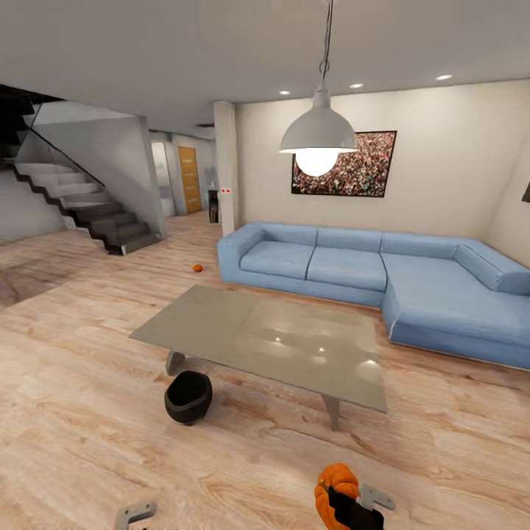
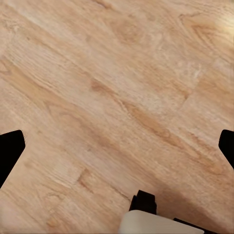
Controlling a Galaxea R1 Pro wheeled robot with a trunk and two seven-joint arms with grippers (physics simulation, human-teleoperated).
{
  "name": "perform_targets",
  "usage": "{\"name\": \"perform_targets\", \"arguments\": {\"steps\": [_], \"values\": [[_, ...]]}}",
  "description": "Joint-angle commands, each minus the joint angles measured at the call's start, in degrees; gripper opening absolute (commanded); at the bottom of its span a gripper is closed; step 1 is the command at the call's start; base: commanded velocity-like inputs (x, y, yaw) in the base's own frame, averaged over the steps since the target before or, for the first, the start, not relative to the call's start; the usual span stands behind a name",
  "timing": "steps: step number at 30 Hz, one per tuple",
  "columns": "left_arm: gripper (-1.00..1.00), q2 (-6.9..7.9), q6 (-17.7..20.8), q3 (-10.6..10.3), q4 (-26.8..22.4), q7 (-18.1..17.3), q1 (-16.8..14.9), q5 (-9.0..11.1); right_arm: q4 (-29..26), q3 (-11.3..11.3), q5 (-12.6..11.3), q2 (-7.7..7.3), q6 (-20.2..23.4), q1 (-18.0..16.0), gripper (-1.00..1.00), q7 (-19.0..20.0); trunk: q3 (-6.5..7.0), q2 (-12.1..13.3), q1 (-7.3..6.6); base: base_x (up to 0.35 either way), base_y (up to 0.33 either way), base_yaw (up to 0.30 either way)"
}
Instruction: Place each of the two pumpkins and all three candles from the living room inside a cabinet in the living room (use any cabinet), then make sure every cabinet is closed, and position the cauldron so it is next to a table in the living room.
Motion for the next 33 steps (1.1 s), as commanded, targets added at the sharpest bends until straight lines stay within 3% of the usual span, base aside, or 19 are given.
{"name": "perform_targets", "arguments": {"steps": [1,26,33], "values": [[1.00,0.08,0.09,-0.48,-0.14,0.37,-0.02,0.39,-0.05,0.52,-0.31,-0.01,-0.18,-0.06,-1.00,-0.39,-0.04,-0.06,0.01,0.000,0.000,0.265],[1.00,0.11,-0.36,-0.48,-0.12,0.40,-0.02,0.39,-0.11,0.52,-0.31,0.10,-0.15,-0.04,-1.00,-0.39,0.29,-0.06,0.01,0.000,0.000,0.280],[1.00,0.12,-0.36,-0.48,-0.11,0.40,-0.02,0.39,-0.05,0.53,-0.31,0.98,-0.10,-0.05,-1.00,-0.40,0.12,-0.06,0.01,0.000,0.000,0.288]]}}
